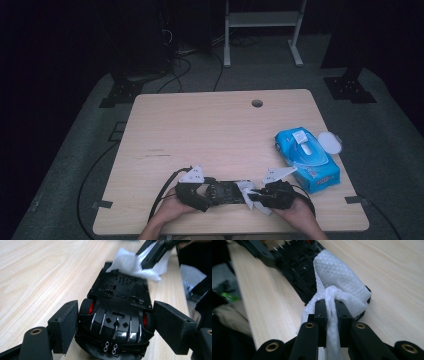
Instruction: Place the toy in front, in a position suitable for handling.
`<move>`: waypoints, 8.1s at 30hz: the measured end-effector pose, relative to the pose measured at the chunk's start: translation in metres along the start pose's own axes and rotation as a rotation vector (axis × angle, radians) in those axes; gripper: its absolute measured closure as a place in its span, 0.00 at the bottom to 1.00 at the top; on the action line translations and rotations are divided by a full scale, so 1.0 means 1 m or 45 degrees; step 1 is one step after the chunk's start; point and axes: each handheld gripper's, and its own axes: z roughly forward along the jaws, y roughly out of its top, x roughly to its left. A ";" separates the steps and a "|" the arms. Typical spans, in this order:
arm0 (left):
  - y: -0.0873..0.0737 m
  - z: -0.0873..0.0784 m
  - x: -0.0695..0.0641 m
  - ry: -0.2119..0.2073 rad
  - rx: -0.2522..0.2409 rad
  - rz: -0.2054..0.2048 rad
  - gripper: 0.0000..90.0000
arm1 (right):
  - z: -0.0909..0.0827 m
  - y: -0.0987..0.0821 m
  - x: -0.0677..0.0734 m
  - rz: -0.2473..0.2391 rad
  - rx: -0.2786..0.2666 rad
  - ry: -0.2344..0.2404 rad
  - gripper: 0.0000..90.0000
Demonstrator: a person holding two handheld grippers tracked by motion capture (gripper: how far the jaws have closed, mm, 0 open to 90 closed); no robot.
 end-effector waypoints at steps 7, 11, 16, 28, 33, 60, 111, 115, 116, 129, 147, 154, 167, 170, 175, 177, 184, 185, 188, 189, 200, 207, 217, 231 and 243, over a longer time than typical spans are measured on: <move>0.001 0.006 -0.004 0.028 0.045 0.052 0.27 | 0.006 0.012 -0.001 -0.012 -0.073 0.008 0.91; 0.001 0.006 -0.002 0.041 0.034 0.054 0.27 | 0.000 0.007 -0.010 0.020 -0.078 -0.064 0.90; 0.001 0.006 -0.003 0.045 0.024 0.074 0.27 | -0.003 -0.001 -0.007 0.041 -0.047 0.041 0.90; 0.001 0.009 -0.002 0.017 0.035 0.073 0.27 | 0.013 0.028 -0.022 0.056 -0.123 -0.060 0.90; 0.001 0.009 -0.002 0.023 0.031 0.082 0.28 | 0.006 0.020 -0.030 0.069 -0.105 -0.102 0.91; 0.002 0.000 0.012 -0.112 0.029 -0.244 0.19 | 0.010 0.002 -0.002 -0.070 -0.069 -0.006 0.90; -0.007 0.000 0.025 -0.116 -0.004 -0.627 0.40 | 0.008 -0.009 0.023 -0.187 -0.146 -0.144 0.91; -0.005 0.001 0.021 -0.142 -0.032 -0.573 0.47 | 0.003 -0.008 0.015 -0.156 -0.167 -0.177 0.91; -0.005 0.002 0.019 -0.146 -0.021 -0.565 0.48 | 0.003 -0.008 0.014 -0.144 -0.167 -0.176 0.91; -0.006 0.015 0.014 -0.188 -0.020 -0.609 0.42 | 0.007 -0.015 0.018 -0.144 -0.187 -0.170 0.94; -0.010 0.002 0.006 -0.203 0.051 -0.869 0.28 | 0.006 -0.016 0.021 -0.135 -0.183 -0.193 0.94; -0.006 0.012 0.005 -0.213 0.025 -0.921 0.31 | 0.007 -0.016 0.023 -0.115 -0.186 -0.169 0.94; -0.008 0.012 0.006 -0.138 -0.054 -0.828 0.47 | 0.010 -0.015 0.026 -0.124 -0.194 -0.141 0.94; -0.004 0.010 0.004 -0.110 -0.065 -0.756 0.51 | 0.010 -0.016 0.026 -0.122 -0.196 -0.150 0.94; 0.000 0.009 -0.002 -0.063 -0.084 -0.654 0.52 | 0.009 -0.016 0.024 -0.118 -0.196 -0.159 0.94; 0.003 0.009 -0.007 -0.027 -0.088 -0.584 0.53 | 0.010 -0.017 0.024 -0.118 -0.199 -0.164 0.94; 0.011 0.011 -0.017 0.038 -0.090 -0.411 0.54 | 0.011 -0.016 0.021 -0.099 -0.196 -0.170 0.94; 0.013 0.012 -0.020 0.059 -0.086 -0.366 0.55 | 0.011 -0.016 0.020 -0.096 -0.196 -0.179 0.94; 0.015 0.013 -0.025 0.081 -0.090 -0.318 0.55 | 0.011 -0.017 0.019 -0.087 -0.194 -0.182 0.94; 0.016 0.013 -0.027 0.095 -0.095 -0.292 0.55 | 0.011 -0.017 0.019 -0.083 -0.194 -0.182 0.94; 0.021 0.023 -0.043 0.192 -0.073 -0.114 0.66 | 0.013 -0.018 0.019 -0.078 -0.153 -0.145 0.94; 0.020 0.022 -0.047 0.218 -0.050 0.053 0.66 | -0.014 -0.007 0.021 -0.064 -0.319 -0.122 0.94; 0.014 0.022 -0.048 0.124 -0.082 0.155 0.66 | -0.015 0.013 0.019 -0.136 -0.272 -0.177 0.94; 0.012 0.026 -0.047 0.149 -0.073 0.117 0.62 | -0.012 0.010 0.022 -0.095 -0.274 -0.152 0.94; 0.010 0.025 -0.044 0.153 -0.101 0.109 0.65 | -0.011 0.013 0.019 -0.087 -0.274 -0.209 0.94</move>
